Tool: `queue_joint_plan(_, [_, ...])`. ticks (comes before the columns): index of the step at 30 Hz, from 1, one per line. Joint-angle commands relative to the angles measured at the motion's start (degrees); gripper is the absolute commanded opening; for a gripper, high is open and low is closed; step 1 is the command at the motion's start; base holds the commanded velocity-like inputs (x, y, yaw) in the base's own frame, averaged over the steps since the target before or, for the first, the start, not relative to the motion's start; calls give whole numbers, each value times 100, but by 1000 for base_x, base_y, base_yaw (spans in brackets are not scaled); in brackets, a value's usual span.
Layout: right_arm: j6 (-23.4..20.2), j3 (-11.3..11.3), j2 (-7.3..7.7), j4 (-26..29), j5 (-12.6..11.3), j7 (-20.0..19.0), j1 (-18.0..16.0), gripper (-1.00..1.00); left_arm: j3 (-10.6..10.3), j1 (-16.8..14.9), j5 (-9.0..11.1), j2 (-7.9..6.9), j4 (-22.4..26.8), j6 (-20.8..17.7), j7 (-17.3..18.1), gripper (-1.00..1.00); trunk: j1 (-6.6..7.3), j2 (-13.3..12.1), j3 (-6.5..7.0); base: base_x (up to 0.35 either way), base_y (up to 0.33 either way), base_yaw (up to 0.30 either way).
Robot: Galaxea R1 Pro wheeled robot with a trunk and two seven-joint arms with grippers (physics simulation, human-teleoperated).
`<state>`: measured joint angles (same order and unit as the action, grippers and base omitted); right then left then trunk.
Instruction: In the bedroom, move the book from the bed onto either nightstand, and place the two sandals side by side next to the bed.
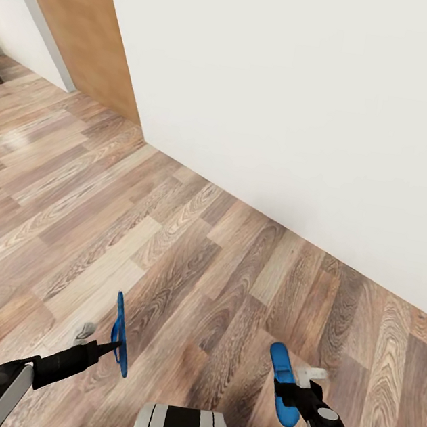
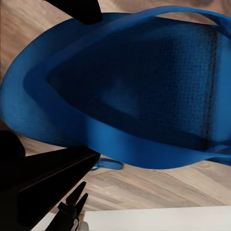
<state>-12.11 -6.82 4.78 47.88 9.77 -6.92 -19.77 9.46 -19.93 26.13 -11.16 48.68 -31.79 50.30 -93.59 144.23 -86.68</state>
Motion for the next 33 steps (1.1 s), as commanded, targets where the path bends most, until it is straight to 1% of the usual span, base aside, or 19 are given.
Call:
queue_joint_plan(1, [-28, -21, -4, 11, 60, -47, -1, 100, 3, -2, 24, 0, 0, -36, 8, -100, -1, 1, -3, 239, 5, 0])
queue_joint_plan(8, [-28, -21, -3, 14, 60, -47, -1, 100, 7, -2, 24, 0, 0, -38, 8, -100, -1, 1, -3, 263, 58, 0])
queue_joint_plan(18, [-28, -21, -4, 13, 60, -47, -1, 100, 4, -2, 24, 0, -1, -42, 16, -100, -1, 1, -3, 37, 13, 0])
queue_joint_plan(33, [-28, -21, -3, 16, 60, -47, -1, 100, 3, -2, 24, 8, 0, -43, 6, -100, -40, 21, -336, 0, 0, 0])
